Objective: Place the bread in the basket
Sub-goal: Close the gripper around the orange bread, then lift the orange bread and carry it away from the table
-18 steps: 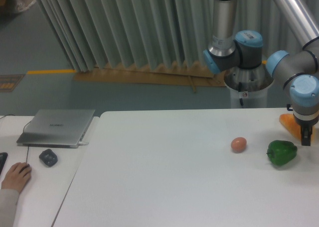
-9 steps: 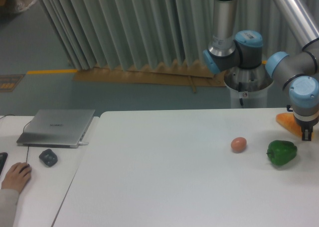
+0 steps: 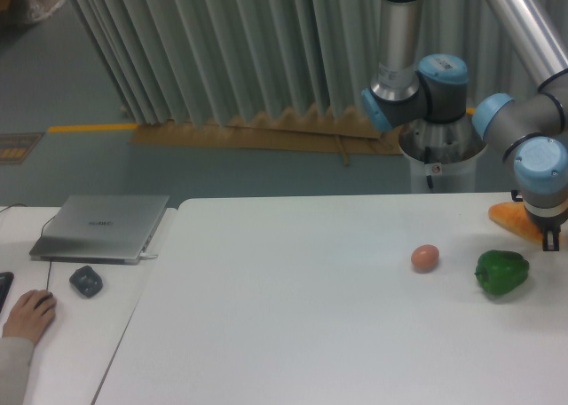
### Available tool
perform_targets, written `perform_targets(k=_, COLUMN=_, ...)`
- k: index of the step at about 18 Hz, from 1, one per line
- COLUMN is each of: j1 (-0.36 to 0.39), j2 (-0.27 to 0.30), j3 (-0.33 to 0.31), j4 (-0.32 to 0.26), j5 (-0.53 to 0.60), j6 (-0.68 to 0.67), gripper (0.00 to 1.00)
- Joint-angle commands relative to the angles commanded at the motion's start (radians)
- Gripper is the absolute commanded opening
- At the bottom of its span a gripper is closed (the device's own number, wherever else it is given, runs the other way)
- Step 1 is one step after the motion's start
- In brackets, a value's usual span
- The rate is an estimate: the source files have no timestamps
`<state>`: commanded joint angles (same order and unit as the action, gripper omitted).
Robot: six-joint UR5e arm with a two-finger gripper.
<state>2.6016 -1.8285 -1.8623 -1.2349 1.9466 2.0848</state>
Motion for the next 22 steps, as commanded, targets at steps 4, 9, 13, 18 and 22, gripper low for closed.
perform_targets(k=4, j1=0.000, j2=-0.006, j3=0.015, j4=-0.002, j5=0.002, j6=-0.008, gripper=0.15)
perform_targets(k=9, j1=0.002, j2=-0.003, j3=0.055, j4=-0.029, j5=0.003, j6=-0.005, gripper=0.15)
perform_targets(k=13, j1=0.003, j2=0.008, j3=0.093, j4=-0.086, j5=-0.001, j6=-0.005, gripper=0.14)
perform_targets(k=18, j1=0.005, j2=0.037, j3=0.120, j4=-0.147, j5=-0.014, j6=-0.006, gripper=0.14)
perform_targets(k=22, j1=0.005, j2=0.057, j3=0.130, j4=-0.198, j5=-0.055, j6=-0.006, gripper=0.14)
